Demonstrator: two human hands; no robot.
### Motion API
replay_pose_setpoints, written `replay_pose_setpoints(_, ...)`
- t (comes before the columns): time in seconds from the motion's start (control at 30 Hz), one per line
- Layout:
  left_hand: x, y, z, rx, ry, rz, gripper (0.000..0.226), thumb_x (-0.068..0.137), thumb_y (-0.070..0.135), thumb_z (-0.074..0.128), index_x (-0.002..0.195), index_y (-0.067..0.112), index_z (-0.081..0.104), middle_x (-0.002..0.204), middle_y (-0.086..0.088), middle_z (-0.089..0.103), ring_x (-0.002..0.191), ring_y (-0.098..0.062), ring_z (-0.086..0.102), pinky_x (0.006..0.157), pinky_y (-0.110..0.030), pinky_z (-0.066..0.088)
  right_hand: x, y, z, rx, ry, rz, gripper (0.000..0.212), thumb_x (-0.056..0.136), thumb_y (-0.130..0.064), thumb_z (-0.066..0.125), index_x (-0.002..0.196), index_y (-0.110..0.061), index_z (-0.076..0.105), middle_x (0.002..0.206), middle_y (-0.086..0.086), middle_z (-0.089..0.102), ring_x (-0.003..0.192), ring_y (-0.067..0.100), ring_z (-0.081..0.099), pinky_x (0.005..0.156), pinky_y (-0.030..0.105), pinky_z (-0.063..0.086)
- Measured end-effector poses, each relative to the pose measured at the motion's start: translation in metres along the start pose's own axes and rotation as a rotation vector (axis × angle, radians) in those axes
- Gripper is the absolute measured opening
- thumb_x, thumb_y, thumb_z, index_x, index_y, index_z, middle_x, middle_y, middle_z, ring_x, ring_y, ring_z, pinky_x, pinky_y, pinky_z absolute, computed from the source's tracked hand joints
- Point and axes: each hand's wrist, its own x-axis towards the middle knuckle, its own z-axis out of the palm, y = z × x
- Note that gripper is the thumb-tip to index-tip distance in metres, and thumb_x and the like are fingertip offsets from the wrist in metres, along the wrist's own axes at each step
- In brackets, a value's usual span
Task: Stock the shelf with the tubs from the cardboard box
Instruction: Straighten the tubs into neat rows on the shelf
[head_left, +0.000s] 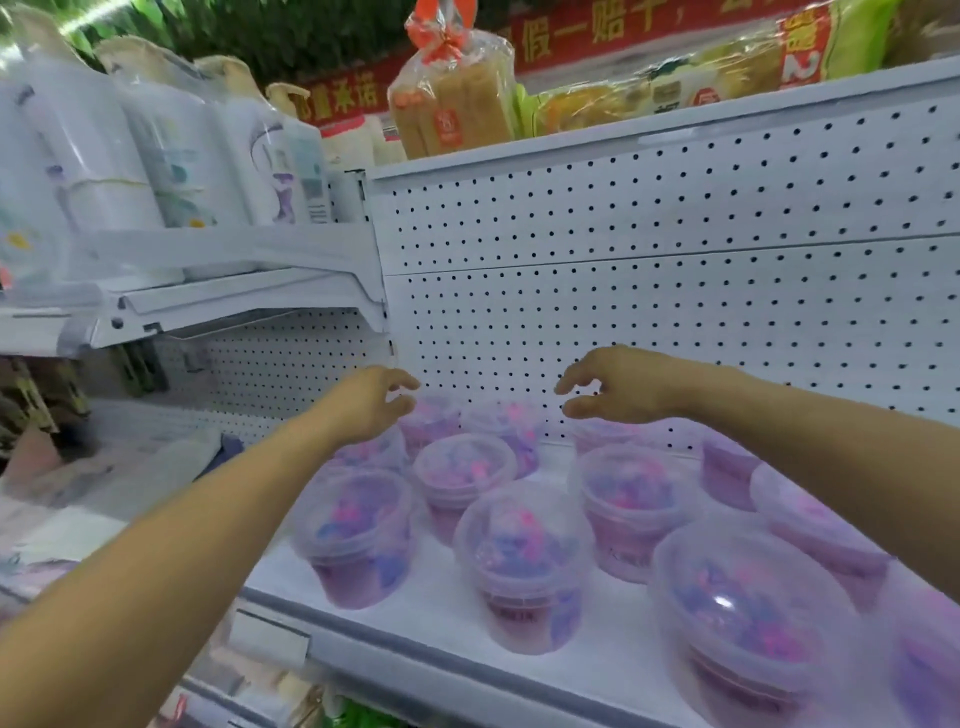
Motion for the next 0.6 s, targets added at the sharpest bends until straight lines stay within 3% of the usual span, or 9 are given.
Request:
replay_pose_setpoints(0.2,0.063,-0.045,0.014,-0.024,-0.125,0.006,0.039,0.091,0.047,0.055,0.128,0.034,0.056,0.142,0.002,0.049,0.123,-0.02,0.05,0.099,-0.033,0.039,0.059,-0.028,0.03,0.057,-0.065,0.062,0.037,0.091,-0.047,0.054,0.125,-0.034,0.058,0.138,-0.01,0.044,0.116,0.016,0.052,0.102,0.035,0.039)
replay_pose_setpoints(0.37,0.099,-0.063,0.025,-0.021,-0.296,0.06,0.06,0.083,0.058,0.06,0.136,0.033,0.049,0.148,0.006,0.04,0.128,-0.018,0.046,0.101,-0.032,0.037,0.095,-0.038,0.055,0.07,-0.116,0.224,0.049,0.086,-0.05,0.062,0.129,-0.026,0.058,0.14,-0.005,0.048,0.123,0.02,0.05,0.103,0.035,0.039)
replay_pose_setpoints(0.47,0.108,-0.069,0.035,-0.064,-0.336,0.156,0.059,0.079,0.054,0.068,0.132,0.03,0.055,0.146,0.007,0.044,0.128,-0.016,0.046,0.101,-0.03,0.036,0.106,-0.038,0.065,0.139,-0.115,0.283,0.05,0.082,-0.045,0.07,0.126,-0.024,0.061,0.138,-0.003,0.05,0.122,0.02,0.051,0.103,0.036,0.039)
replay_pose_setpoints(0.6,0.113,-0.075,0.042,-0.002,-0.291,0.228,0.059,0.077,0.057,0.068,0.13,0.035,0.055,0.144,0.007,0.047,0.127,-0.018,0.048,0.101,-0.03,0.037,0.114,-0.039,0.068,0.221,-0.086,0.303,0.046,0.081,-0.041,0.071,0.125,-0.026,0.063,0.139,-0.003,0.051,0.112,0.012,0.05,0.093,0.025,0.034)
